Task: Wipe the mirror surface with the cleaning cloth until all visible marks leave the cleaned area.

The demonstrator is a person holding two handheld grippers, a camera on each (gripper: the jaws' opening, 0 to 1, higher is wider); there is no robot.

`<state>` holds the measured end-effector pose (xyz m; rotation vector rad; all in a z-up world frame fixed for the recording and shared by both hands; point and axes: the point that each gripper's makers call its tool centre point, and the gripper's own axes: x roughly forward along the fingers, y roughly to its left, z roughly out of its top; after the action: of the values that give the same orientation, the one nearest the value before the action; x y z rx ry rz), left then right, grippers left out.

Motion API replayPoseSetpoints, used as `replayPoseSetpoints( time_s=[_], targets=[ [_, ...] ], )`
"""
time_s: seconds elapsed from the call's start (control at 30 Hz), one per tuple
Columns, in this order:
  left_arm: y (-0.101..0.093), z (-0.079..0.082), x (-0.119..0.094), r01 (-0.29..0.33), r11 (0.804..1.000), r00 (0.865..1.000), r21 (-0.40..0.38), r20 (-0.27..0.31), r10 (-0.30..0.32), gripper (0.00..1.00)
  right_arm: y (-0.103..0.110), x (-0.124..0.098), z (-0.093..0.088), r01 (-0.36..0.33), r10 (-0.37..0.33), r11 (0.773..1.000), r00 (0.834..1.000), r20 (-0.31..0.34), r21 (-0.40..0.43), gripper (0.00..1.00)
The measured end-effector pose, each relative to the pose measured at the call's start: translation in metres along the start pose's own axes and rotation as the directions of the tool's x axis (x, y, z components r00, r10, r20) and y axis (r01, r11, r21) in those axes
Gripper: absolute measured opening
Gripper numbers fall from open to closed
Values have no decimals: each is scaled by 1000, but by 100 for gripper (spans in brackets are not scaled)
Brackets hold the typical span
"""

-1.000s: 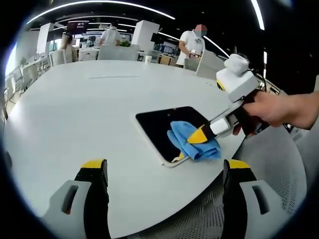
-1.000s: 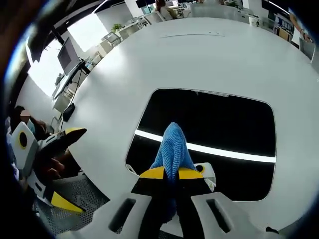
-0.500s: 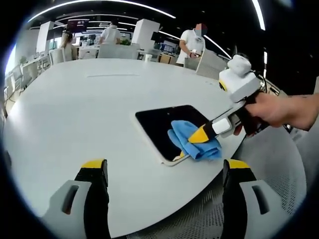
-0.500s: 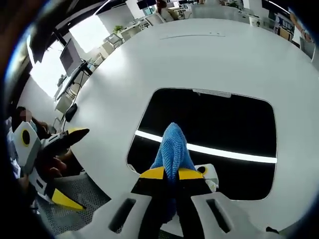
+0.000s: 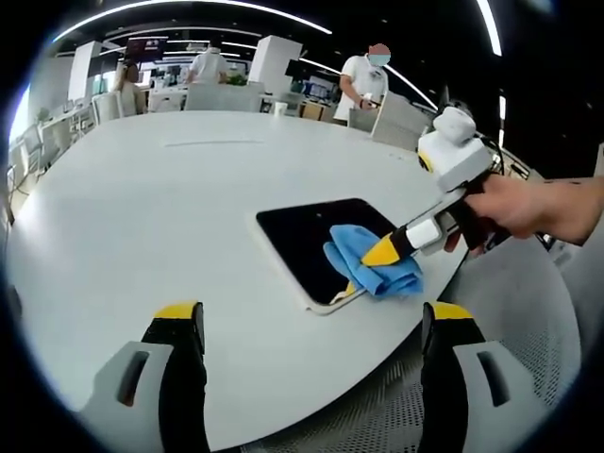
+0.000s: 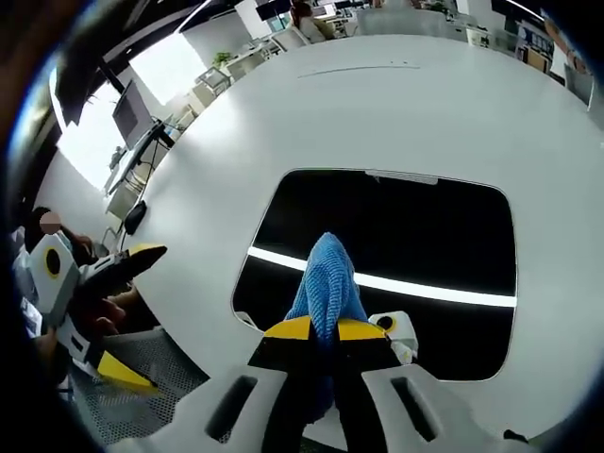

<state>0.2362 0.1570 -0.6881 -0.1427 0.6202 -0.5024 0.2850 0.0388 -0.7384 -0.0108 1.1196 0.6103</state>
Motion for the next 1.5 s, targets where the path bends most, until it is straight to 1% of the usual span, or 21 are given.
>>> replayPoseSetpoints(
  time_s=[0.57, 0.8, 1.03, 1.5],
  targets=[
    [2, 3, 0, -12, 1000, 1000, -6, 13, 12, 94, -24, -11, -4, 7, -7, 998, 1000, 0, 60, 2],
    [2, 3, -1, -16, 1000, 1000, -5, 12, 16, 94, -28, -12, -4, 4, -5, 997, 1000, 5, 78, 2],
    [3, 3, 0, -17, 1000, 1000, -6, 14, 17, 94, -27, -12, -4, 9, -9, 997, 1000, 2, 74, 2],
    [3, 3, 0, -17, 1000, 1000, -9, 16, 17, 94, -28, -11, -3, 12, -12, 996, 1000, -6, 93, 2]
  ],
)
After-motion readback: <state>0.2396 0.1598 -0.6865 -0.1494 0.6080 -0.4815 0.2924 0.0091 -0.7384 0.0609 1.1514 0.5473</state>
